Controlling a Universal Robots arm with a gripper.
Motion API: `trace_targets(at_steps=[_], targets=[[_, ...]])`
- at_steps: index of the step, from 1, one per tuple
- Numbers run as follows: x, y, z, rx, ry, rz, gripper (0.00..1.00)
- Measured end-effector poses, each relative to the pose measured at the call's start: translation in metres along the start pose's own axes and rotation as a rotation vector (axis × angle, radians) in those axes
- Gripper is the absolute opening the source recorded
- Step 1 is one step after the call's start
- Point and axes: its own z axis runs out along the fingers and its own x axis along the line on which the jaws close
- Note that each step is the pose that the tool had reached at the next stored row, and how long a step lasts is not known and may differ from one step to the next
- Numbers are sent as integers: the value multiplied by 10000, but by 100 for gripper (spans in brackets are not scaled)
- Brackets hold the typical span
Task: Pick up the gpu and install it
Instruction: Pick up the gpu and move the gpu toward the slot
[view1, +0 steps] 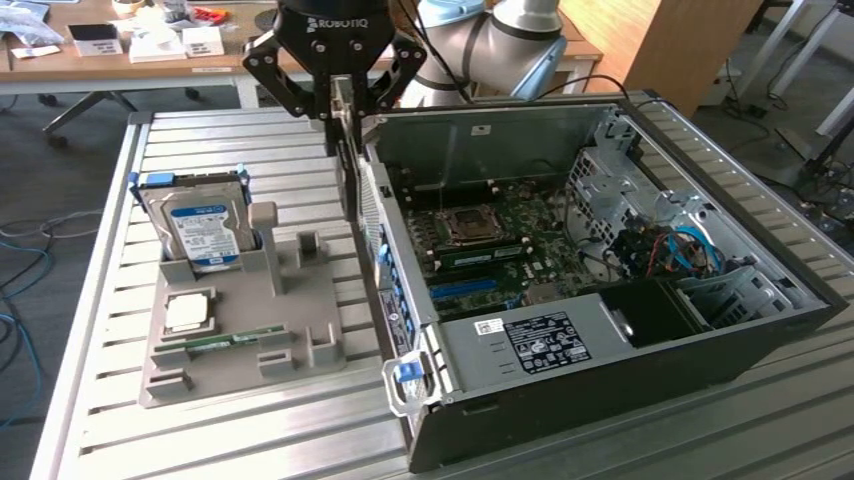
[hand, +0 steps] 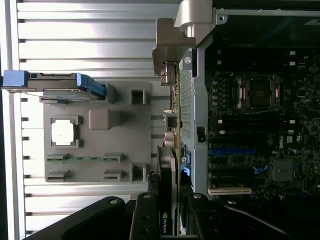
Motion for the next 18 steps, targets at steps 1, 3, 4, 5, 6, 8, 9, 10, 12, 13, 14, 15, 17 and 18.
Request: trace_targets(at_steps=[1,3,4,5,6,8,9,10,12,13,14,15,17,18], targets=[[-17,1,0,1,0,-1,27],[-48,2,1,1,1,-1,27],[-64,3,1,1,1,-1,27],[-80,3,1,1,1,-1,27],[-97,4,2,0,0,0,27],[-130,5,3,1,2,0,27],[-145,5,4,1,1,-1,27],[-162,6,4,1,1,-1,27],[-194,8,6,-1,0,0,27],[-210,8,6,0,1,0,27],[-226,9,6,0,1,0,27],[-242,10,6,0,1,-1,27],[-278,11,8,0,0,0,27],[-297,12,8,0,0,-1,27]])
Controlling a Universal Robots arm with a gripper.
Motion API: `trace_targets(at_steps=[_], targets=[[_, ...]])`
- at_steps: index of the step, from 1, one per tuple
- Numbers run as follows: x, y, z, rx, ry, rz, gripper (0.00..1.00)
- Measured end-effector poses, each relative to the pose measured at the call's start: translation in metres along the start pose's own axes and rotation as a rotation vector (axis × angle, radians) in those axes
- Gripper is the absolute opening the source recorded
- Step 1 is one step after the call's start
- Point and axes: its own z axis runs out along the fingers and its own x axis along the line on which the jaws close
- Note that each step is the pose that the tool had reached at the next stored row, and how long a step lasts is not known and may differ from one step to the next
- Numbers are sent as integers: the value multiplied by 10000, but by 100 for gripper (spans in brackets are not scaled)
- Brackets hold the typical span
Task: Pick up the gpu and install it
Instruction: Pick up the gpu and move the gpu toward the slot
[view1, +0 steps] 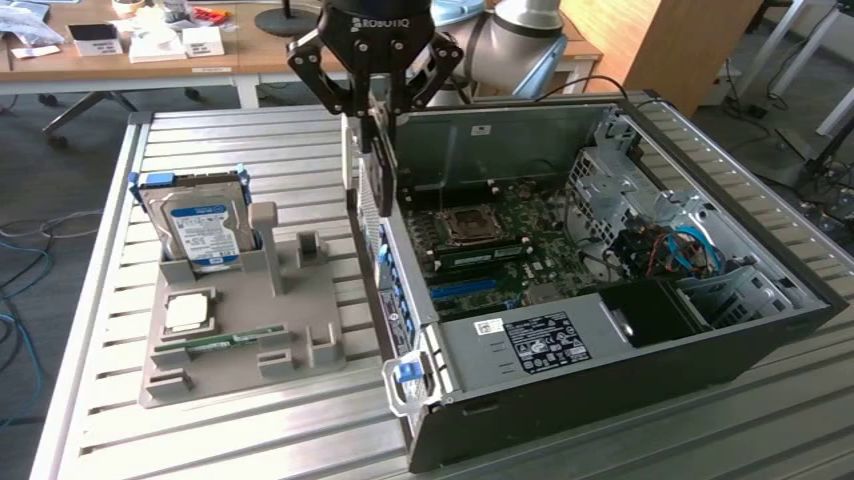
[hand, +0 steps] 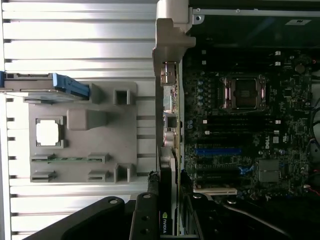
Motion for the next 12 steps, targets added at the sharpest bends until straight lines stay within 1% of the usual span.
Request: trace_targets(at_steps=[12], targets=[[-275,10,8,-4,0,-1,27]])
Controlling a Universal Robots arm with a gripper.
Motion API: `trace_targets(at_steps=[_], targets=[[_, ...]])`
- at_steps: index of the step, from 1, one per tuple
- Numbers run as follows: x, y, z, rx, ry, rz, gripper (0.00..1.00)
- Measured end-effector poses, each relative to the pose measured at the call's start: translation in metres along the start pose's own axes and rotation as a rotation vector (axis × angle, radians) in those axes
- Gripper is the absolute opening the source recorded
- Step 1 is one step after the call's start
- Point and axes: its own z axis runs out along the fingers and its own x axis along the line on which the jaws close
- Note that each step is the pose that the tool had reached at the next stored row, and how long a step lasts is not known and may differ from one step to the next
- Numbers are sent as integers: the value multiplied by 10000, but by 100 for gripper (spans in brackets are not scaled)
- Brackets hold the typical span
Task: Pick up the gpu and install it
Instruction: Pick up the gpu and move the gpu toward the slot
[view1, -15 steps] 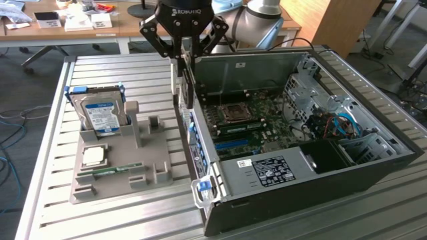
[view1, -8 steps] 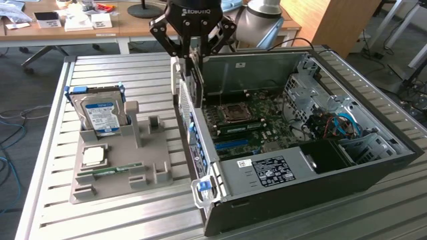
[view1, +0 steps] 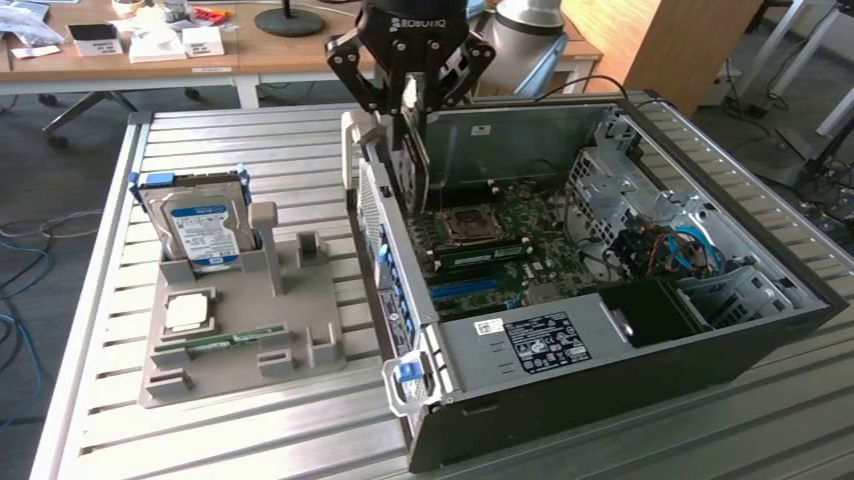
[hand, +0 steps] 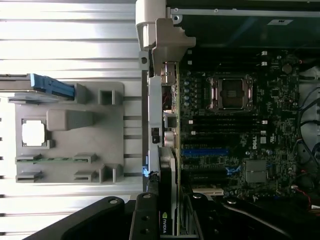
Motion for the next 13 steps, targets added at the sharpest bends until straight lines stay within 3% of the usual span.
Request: trace_targets(at_steps=[8,11,13], targets=[[-182,7,5,0,1,0,27],[-386,15,11,0,1,0,27],[-437,17,12,0,1,1,27]])
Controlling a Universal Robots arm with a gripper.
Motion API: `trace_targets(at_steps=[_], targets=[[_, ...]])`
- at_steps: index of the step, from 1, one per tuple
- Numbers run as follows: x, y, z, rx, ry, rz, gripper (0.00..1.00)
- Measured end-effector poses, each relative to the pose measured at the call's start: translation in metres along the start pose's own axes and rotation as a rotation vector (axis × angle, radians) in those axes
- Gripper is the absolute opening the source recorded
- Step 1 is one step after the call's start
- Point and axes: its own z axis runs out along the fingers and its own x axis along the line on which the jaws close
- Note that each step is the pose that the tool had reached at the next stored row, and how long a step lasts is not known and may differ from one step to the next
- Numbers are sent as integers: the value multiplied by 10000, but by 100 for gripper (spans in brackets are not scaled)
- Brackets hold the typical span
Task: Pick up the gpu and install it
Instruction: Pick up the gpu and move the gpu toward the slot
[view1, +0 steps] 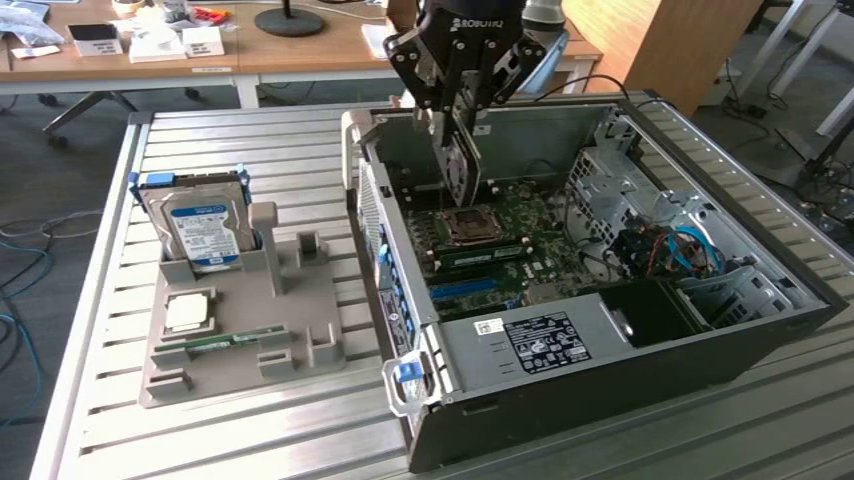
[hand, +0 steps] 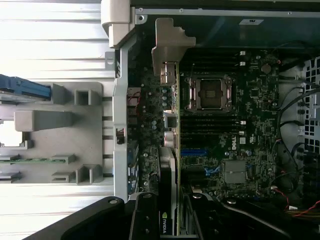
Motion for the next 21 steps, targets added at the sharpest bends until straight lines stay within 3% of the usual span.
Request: trace_targets(at_steps=[9,21], targets=[[-275,10,8,0,0,-1,27],[-551,20,16,0,0,0,27]])
